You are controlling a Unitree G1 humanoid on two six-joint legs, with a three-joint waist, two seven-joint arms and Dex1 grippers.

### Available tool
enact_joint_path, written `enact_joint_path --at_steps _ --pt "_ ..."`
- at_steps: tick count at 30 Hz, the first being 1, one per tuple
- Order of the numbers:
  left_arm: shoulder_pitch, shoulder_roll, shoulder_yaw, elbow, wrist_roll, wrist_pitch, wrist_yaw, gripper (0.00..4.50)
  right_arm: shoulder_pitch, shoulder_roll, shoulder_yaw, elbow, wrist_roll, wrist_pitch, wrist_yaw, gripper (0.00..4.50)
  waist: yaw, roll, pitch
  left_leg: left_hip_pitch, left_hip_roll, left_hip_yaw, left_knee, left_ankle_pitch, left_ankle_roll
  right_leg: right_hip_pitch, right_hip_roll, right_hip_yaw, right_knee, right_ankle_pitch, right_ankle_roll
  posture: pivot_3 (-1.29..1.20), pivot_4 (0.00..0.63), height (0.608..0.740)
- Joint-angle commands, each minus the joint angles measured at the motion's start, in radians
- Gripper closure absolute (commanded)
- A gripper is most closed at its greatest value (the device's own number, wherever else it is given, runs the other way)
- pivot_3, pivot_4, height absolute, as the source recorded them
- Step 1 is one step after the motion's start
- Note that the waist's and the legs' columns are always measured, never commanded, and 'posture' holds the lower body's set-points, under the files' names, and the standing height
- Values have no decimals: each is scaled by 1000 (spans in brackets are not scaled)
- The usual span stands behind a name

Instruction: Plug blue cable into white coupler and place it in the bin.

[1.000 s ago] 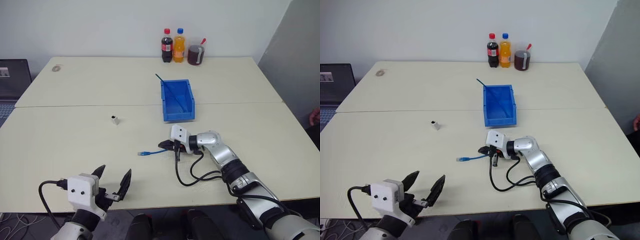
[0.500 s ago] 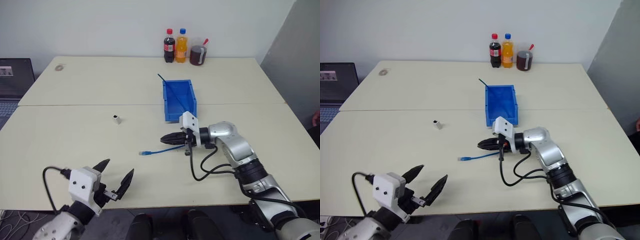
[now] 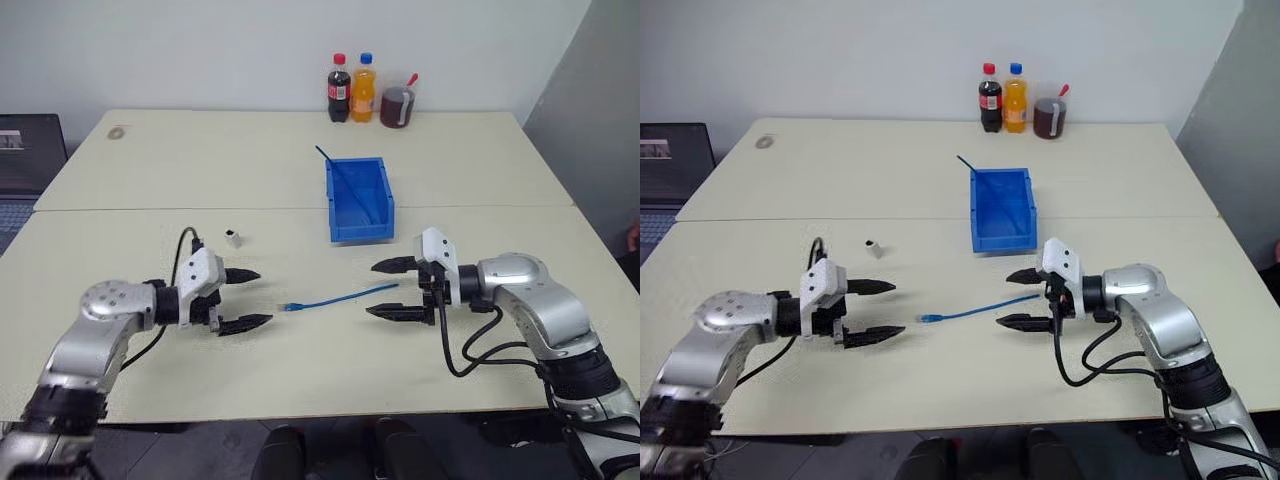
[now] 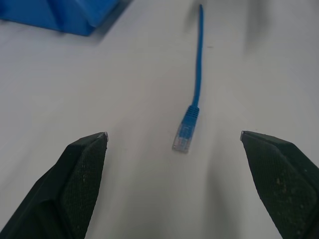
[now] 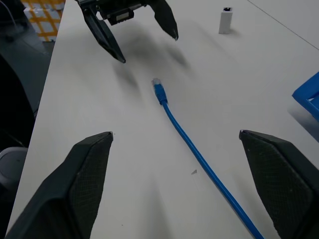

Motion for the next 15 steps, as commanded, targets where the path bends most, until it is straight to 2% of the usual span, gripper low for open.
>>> enact_joint_path --at_steps 1,5,10,15 --pt "-107 -29 -71 163 69 -126 -117 0 36 -12 -57 -99 28 38 -77 21 1 0 0 0 0 0 0 0 0 0 0 0 0 0 0 0 150 740" --pt "-215 -97 -117 319 118 -213 -171 0 92 -29 -99 -172 46 93 -143 21 0 0 0 -1 0 0 1 0 0 0 0 1 0 0 1 0 150 740" --pt "-256 -134 -157 432 188 -346 -209 0 127 -54 -130 -235 67 135 -195 21 -4 0 0 -1 0 0 1 0 0 0 0 1 0 0 2 0 150 740" --pt "-260 -128 -172 523 223 -424 -257 967 169 -91 -137 -264 72 151 -210 0 -3 -1 0 0 0 0 1 0 0 0 1 1 0 0 2 0 150 740"
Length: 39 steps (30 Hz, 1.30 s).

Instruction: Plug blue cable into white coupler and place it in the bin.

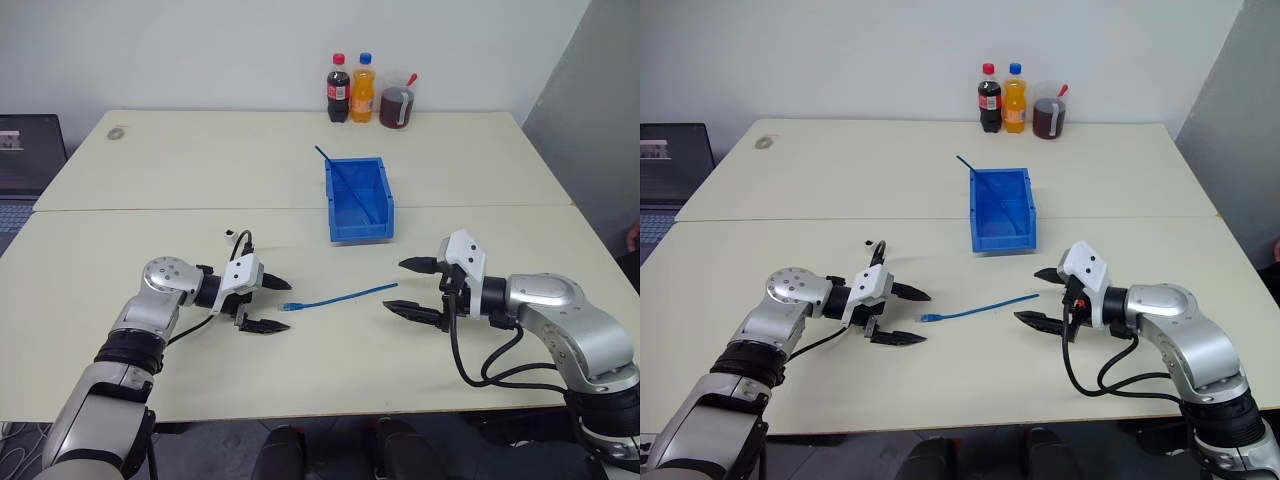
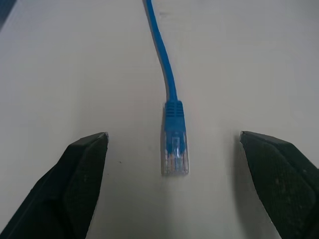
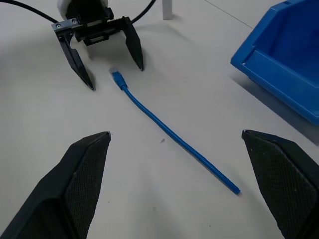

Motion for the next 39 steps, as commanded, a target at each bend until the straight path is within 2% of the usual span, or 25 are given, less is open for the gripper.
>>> enact_joint_path --at_steps 1,4,5,16,19,21,22,24,25,28,32,39 --pt "-1 14 -17 65 39 -49 -46 1270 21 -23 -31 -52 30 9 -18 0 0 0 0 0 0 0 0 0 0 0 0 0 0 0 0 0 150 740" --pt "-12 5 -12 101 43 -79 -42 1751 25 -23 -29 -57 34 10 -36 0 -2 0 0 1 0 1 0 0 0 0 0 1 1 0 0 0 150 740" --pt "-17 0 -9 113 42 -83 -40 2136 23 -20 -24 -57 31 8 -46 0 -2 0 0 1 0 1 0 0 0 0 0 1 1 0 0 0 150 740" --pt "1 -1 -8 113 42 -93 -47 4272 15 -22 0 -59 44 5 -81 0 -1 0 -1 3 0 1 1 0 1 1 0 1 6 0 1 0 150 740" --pt "-5 -12 29 82 15 0 20 4271 20 -18 9 -75 58 15 -83 0 -1 0 -1 3 0 1 2 0 1 1 0 1 6 0 1 0 150 740" --pt "13 -27 79 -66 -75 243 88 4271 30 2 -2 -99 103 59 -98 0 -1 0 -1 3 0 0 2 0 1 0 0 1 7 0 1 0 150 740" --pt "32 -35 121 -216 -190 473 142 4271 36 29 -22 -112 165 113 -109 0 -1 0 -1 3 0 0 2 0 1 0 0 1 7 0 1 0 150 740" --pt "63 -42 185 -431 -357 797 228 4271 41 64 -50 -128 251 185 -127 0 -2 -1 0 1 1 -2 3 0 1 0 1 1 8 0 1 0 150 740" --pt "93 -64 248 -555 -515 978 311 4271 35 100 -70 -119 313 235 -143 0 -2 -1 0 -1 2 -4 5 0 1 0 1 1 8 0 1 0 150 740" --pt "174 -125 376 -801 -823 1278 511 4271 8 170 -108 -81 456 347 -177 0 -6 -2 0 -3 3 -6 7 0 0 0 -2 0 9 0 1 0 150 740" --pt "239 -177 454 -932 -1053 1419 704 4271 -61 241 -156 14 593 445 -223 0 -11 -2 0 0 1 -5 7 0 0 0 -3 2 11 0 2 0 150 740" --pt "300 -154 475 -971 -1197 1465 819 4271 -205 278 -221 144 838 579 -265 0 -10 -1 0 2 0 -5 10 0 1 1 1 2 14 0 1 0 150 740"
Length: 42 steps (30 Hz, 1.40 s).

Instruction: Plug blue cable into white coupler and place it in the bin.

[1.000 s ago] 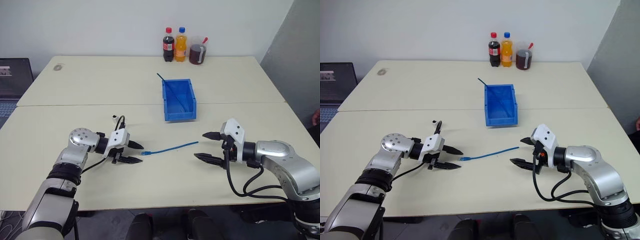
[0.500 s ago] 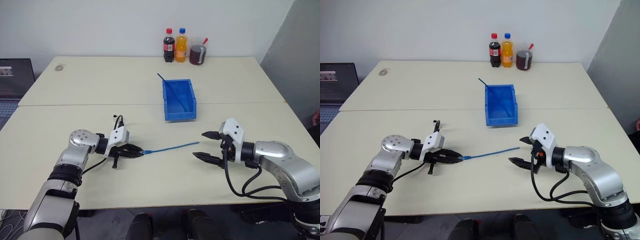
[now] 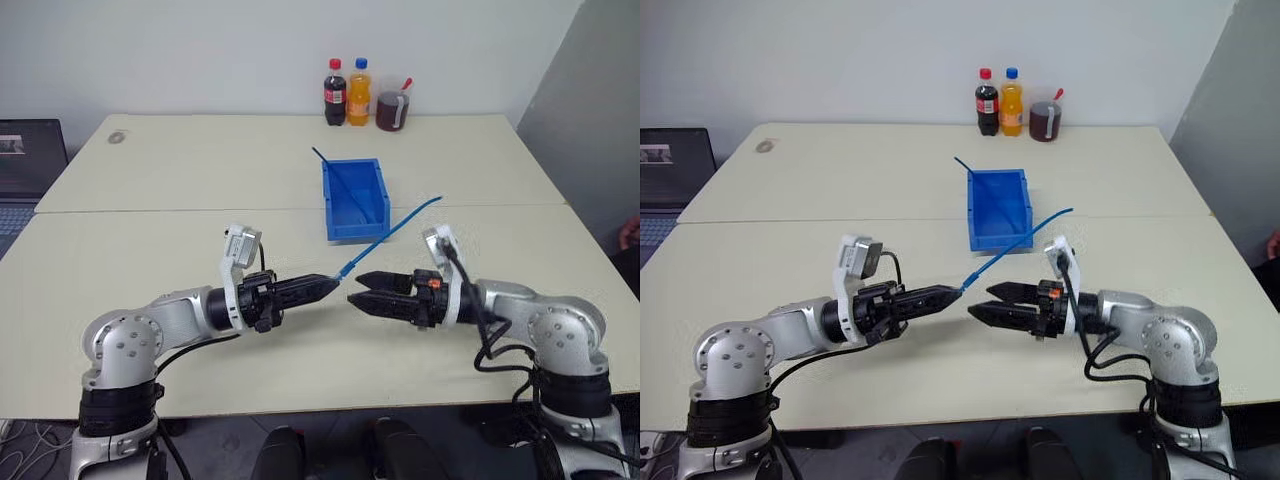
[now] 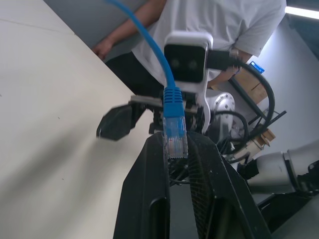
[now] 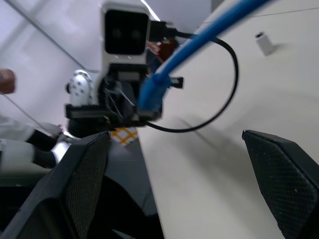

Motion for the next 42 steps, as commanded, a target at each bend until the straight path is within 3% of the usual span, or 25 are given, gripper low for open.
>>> enact_joint_path --at_steps 1,11,22,30,35,36,42 --pt "14 18 23 -44 -80 3 43 4271 -54 -1 -38 27 129 53 -26 0 0 0 0 0 0 0 0 0 0 0 0 0 0 0 0 0 150 740" --pt "37 29 -4 -54 -186 -6 97 4271 -59 18 16 48 137 23 -64 0 2 0 0 -2 0 2 0 0 0 -1 -1 0 -4 0 0 0 150 740" --pt "46 59 -25 -38 -180 -30 76 4271 -52 10 2 56 189 24 -95 2265 2 0 0 -2 0 2 -1 0 0 -1 0 0 -5 0 0 0 150 740" --pt "52 66 -44 -48 -149 -62 53 4271 -49 -7 21 53 221 36 -91 4240 2 0 0 -3 0 2 -1 0 0 -1 0 1 -6 0 0 0 150 740" --pt "59 46 -43 -65 -96 -119 72 4271 -59 -7 33 66 195 17 -99 4392 2 0 0 -3 0 2 -3 0 0 -1 0 1 -8 0 0 0 150 740" --pt "59 47 -40 -63 -102 -122 70 3571 -64 -6 33 73 190 11 -102 4392 2 0 0 -3 0 2 -4 0 0 -1 0 1 -9 0 0 0 150 740" --pt "43 33 20 -42 -196 -157 161 2367 -92 -13 14 129 160 -24 -115 4392 2 0 0 -3 0 2 -5 0 0 -1 0 1 -10 0 0 0 150 740"
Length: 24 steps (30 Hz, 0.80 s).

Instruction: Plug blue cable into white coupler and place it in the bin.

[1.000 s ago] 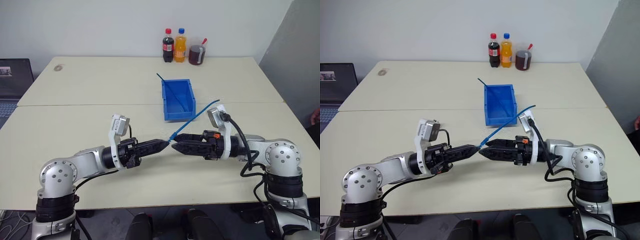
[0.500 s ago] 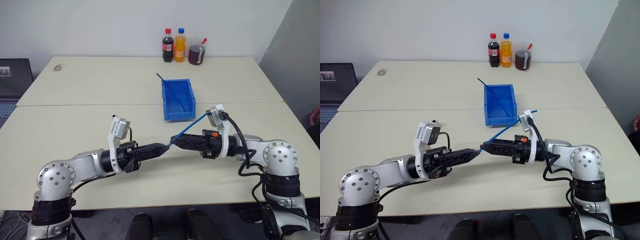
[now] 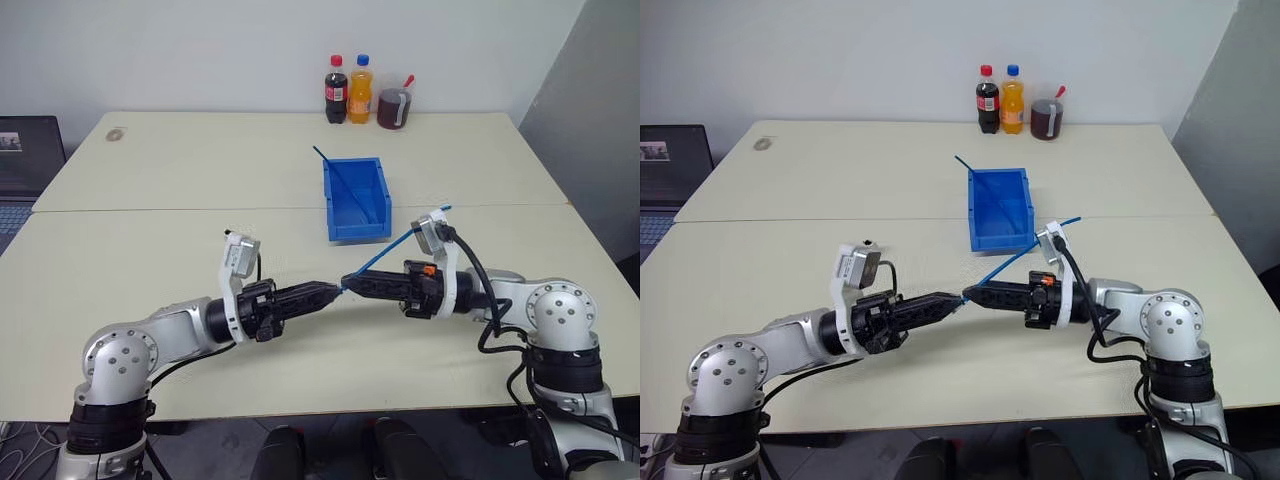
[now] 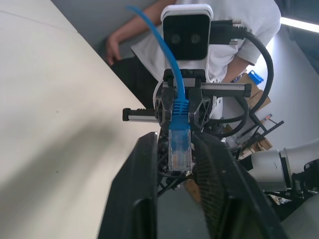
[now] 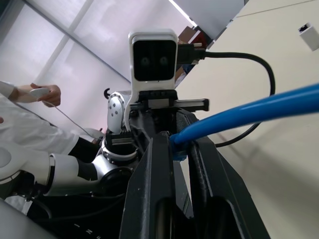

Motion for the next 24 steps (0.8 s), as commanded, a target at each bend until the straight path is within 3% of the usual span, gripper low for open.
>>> enact_joint_path --at_steps 1,8,12,16,19,24 --pt "-17 -12 68 -17 -105 -45 94 2114 -33 -11 -26 27 -16 -37 -4 4392 1 0 0 0 0 0 0 0 0 0 0 0 0 0 0 0 150 740" --pt "20 37 192 -100 -162 -147 242 725 -49 -45 -24 123 -125 -125 47 4392 2 0 0 -3 0 -1 -1 0 0 0 0 0 -5 0 1 0 150 740" --pt "87 116 192 -182 197 -282 290 61 -62 -36 -19 172 -201 -196 60 4392 4 0 0 -3 0 -1 -1 0 0 -1 0 -1 -6 1 1 0 150 740" --pt "172 70 120 -168 536 -418 480 61 -66 -16 -17 186 -226 -220 67 4392 5 1 0 -1 -1 2 -5 0 0 -1 -2 2 -6 1 1 0 150 740" --pt "251 122 -1 -134 825 -518 512 61 -62 -3 -11 186 -242 -225 73 4392 9 1 0 -2 -1 1 -5 0 0 -1 -2 2 -7 1 1 0 150 740" --pt "232 157 -53 89 1036 -736 411 61 -66 14 0 194 -266 -234 76 4392 10 1 0 -3 -1 1 -5 0 0 -2 -3 0 -7 1 0 0 150 740"
